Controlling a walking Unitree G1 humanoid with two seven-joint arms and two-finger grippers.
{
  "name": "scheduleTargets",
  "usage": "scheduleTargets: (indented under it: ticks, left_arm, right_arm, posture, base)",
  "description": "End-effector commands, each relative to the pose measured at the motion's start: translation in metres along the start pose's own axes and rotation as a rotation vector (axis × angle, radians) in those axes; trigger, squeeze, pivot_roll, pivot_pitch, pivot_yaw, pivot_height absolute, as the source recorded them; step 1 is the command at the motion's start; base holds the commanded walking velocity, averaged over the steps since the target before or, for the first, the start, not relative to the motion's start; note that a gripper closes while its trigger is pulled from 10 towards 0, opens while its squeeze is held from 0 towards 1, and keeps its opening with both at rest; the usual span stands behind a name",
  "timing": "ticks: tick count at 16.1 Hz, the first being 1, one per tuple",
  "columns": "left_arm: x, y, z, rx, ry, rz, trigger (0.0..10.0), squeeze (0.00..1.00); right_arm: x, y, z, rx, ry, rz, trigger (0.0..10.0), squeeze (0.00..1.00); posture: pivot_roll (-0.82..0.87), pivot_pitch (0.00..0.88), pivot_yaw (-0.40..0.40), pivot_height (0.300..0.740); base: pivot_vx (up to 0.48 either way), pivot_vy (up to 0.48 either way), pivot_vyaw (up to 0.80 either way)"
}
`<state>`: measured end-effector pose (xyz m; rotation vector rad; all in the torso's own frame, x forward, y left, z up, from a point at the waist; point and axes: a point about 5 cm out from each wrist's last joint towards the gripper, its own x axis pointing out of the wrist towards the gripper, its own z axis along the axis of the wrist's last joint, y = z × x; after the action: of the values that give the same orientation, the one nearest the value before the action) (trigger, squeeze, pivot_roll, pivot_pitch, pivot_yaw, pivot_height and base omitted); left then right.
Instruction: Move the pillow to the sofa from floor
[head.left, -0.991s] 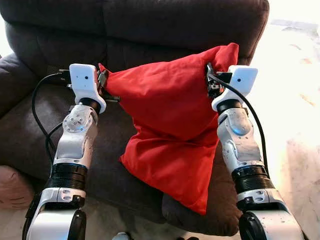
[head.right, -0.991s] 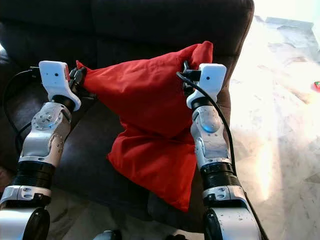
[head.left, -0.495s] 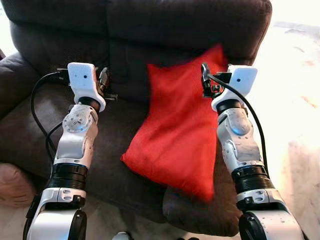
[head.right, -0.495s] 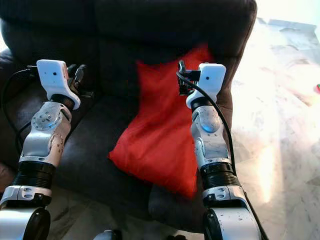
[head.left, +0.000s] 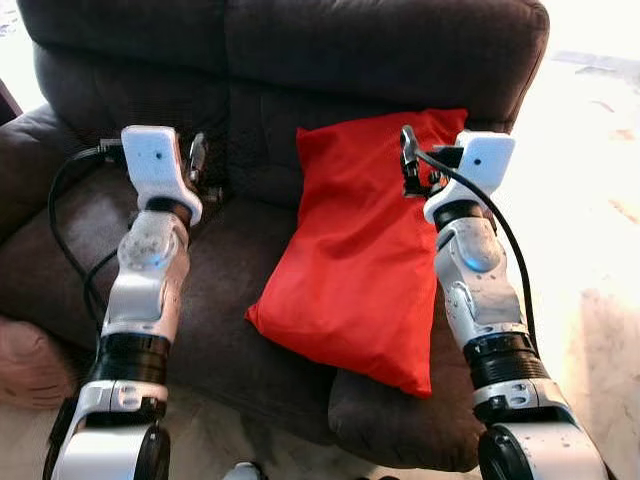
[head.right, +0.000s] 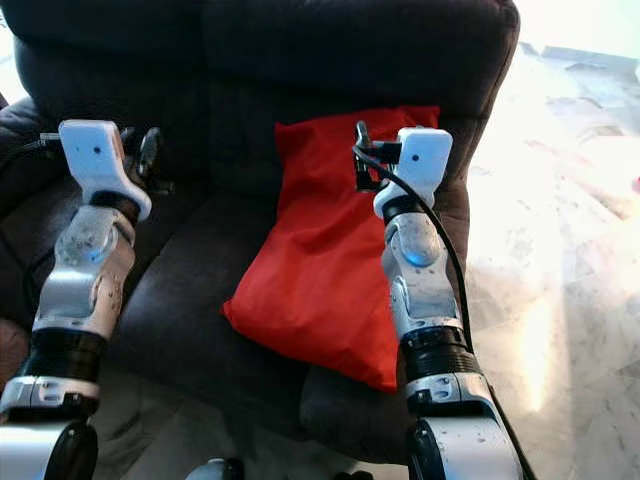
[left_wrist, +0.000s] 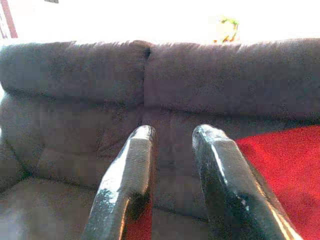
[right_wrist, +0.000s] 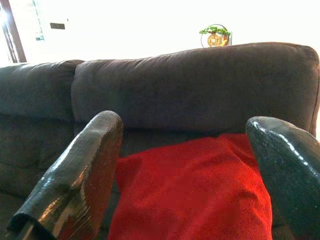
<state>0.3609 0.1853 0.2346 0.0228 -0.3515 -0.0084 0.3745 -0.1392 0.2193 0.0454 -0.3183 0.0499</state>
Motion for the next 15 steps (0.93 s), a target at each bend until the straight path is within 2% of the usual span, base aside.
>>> scheduleTargets:
  ticks: [1, 4, 5, 7, 10, 11, 12, 13, 15]
  left_arm:
    - [-0.006, -0.001, -0.005, 0.034, 0.01, -0.004, 10.0, 0.0]
    - [-0.022, -0.006, -0.022, 0.074, 0.039, -0.018, 10.0, 0.0]
    - [-0.032, -0.008, -0.033, 0.071, 0.064, -0.018, 10.0, 0.0]
    - [-0.046, -0.005, -0.052, 0.086, 0.138, -0.004, 10.0, 0.0]
    - [-0.062, 0.008, -0.088, 0.093, 0.32, 0.045, 10.0, 0.0]
    - [-0.063, 0.009, -0.09, 0.088, 0.33, 0.047, 10.0, 0.0]
    - [-0.066, 0.003, -0.087, 0.037, 0.287, 0.02, 10.0, 0.0]
    - [-0.067, -0.001, -0.084, 0.027, 0.258, -0.003, 10.0, 0.0]
    - [-0.075, -0.02, -0.074, -0.007, 0.18, -0.073, 10.0, 0.0]
  right_arm:
    - [-0.005, -0.001, -0.004, -0.013, 0.01, 0.003, 10.0, 0.0]
    - [-0.019, -0.011, -0.024, -0.045, 0.078, -0.011, 10.0, 0.0]
    - [-0.031, -0.018, -0.04, -0.061, 0.135, -0.02, 10.0, 0.0]
    - [-0.045, -0.023, -0.056, -0.072, 0.194, -0.029, 10.0, 0.0]
    - [-0.06, -0.022, -0.075, -0.078, 0.262, -0.016, 10.0, 0.0]
    - [-0.061, -0.022, -0.076, -0.079, 0.268, -0.015, 10.0, 0.0]
    - [-0.066, -0.025, -0.083, -0.082, 0.285, -0.031, 10.0, 0.0]
    - [-0.068, -0.026, -0.085, -0.08, 0.288, -0.04, 10.0, 0.0]
    - [-0.068, -0.022, -0.079, -0.067, 0.242, -0.026, 10.0, 0.0]
  posture:
    - [0.18, 0.153, 0.005, 0.74]
    - [0.18, 0.154, 0.004, 0.74]
    - [0.18, 0.153, 0.004, 0.74]
    - [0.18, 0.153, 0.005, 0.74]
    - [0.17, 0.148, 0.006, 0.74]
    - [0.17, 0.148, 0.006, 0.74]
    - [0.17, 0.143, 0.008, 0.74]
    - [0.17, 0.143, 0.008, 0.74]
    - [0.16, 0.136, 0.011, 0.74]
  base:
    - [0.0, 0.0, 0.0]
    - [0.0, 0.0, 0.0]
    - [0.0, 0.0, 0.0]
    - [0.0, 0.0, 0.0]
    - [0.0, 0.0, 0.0]
    - [0.0, 0.0, 0.0]
    - [0.0, 0.0, 0.0]
    - [0.0, 0.0, 0.0]
    - [0.0, 0.0, 0.0]
